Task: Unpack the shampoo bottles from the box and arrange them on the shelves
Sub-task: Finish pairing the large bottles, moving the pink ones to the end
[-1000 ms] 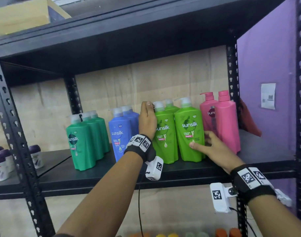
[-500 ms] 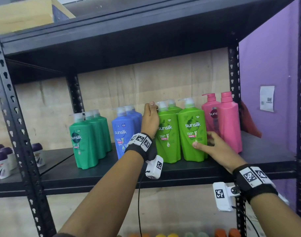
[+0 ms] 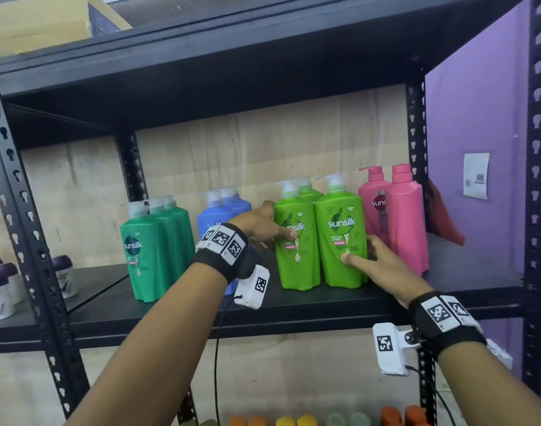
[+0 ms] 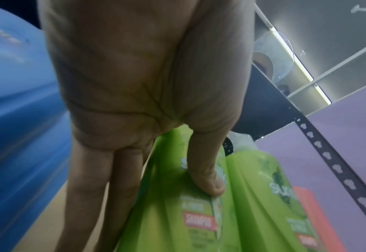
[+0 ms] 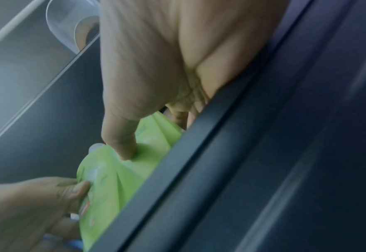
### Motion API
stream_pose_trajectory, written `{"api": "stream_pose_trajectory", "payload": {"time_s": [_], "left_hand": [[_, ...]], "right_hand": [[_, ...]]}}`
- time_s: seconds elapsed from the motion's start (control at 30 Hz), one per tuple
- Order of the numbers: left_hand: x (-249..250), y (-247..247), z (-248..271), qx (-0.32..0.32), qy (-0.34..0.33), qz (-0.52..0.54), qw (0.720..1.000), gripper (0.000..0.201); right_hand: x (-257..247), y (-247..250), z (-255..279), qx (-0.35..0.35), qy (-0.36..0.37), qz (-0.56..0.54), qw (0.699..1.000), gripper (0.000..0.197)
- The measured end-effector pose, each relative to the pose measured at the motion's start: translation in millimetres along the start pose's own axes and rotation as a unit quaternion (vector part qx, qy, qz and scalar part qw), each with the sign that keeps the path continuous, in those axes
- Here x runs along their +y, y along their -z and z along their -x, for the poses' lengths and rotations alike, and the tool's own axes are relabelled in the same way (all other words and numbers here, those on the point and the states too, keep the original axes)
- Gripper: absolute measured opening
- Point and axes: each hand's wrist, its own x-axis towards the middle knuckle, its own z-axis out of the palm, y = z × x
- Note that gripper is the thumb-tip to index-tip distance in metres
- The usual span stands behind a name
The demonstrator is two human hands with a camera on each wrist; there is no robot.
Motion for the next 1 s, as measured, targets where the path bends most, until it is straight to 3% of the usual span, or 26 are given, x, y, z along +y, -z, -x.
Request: {"api": "stream_pose_trajectory", "payload": {"time_s": [0.1,0.27,0.4,0.47,0.6,0.7,0.93,1.0], "left_hand": [[1.8,-1.1,-6.2,-0.004,0.004,0.021,1.000,0.076],[7.1,-12.9,-23.9,-0.025,0.031,0.060,0.997,0.066],[12.9,-17.9,-39.0,-0.065,0.040,0.072,0.994,0.041],[15.4,-19.7,-43.7,-0.080,0.051,0.077,0.993,0.044],[16.5,-17.8,-52.1,-0.046,0.059,0.123,0.990,0.057],[17.2,-16.0,-52.6,-0.099,0.076,0.171,0.977,0.049],[16.5,-23.3,-52.7,-0.110,0.093,0.200,0.969,0.047],[14.1,-24.8,-54.3,-0.120,0.099,0.217,0.964,0.044]], "right_hand": [[-5.0,0.0,1.7,-0.003,0.004,0.009,1.000,0.070],[-5.7,-1.8,4.5,0.008,0.004,0.017,1.000,0.076],[-6.4,-2.7,5.9,0.009,-0.002,0.025,1.000,0.076],[-5.7,-2.4,5.6,0.014,-0.004,0.024,1.000,0.077],[-5.6,-1.3,5.5,0.010,-0.001,0.025,1.000,0.073],[-5.1,-0.9,6.0,0.005,0.001,0.020,1.000,0.067],[-6.1,-0.7,7.0,0.004,-0.004,0.024,1.000,0.049],[-7.9,-1.9,7.5,0.005,-0.003,0.024,1.000,0.055]]}}
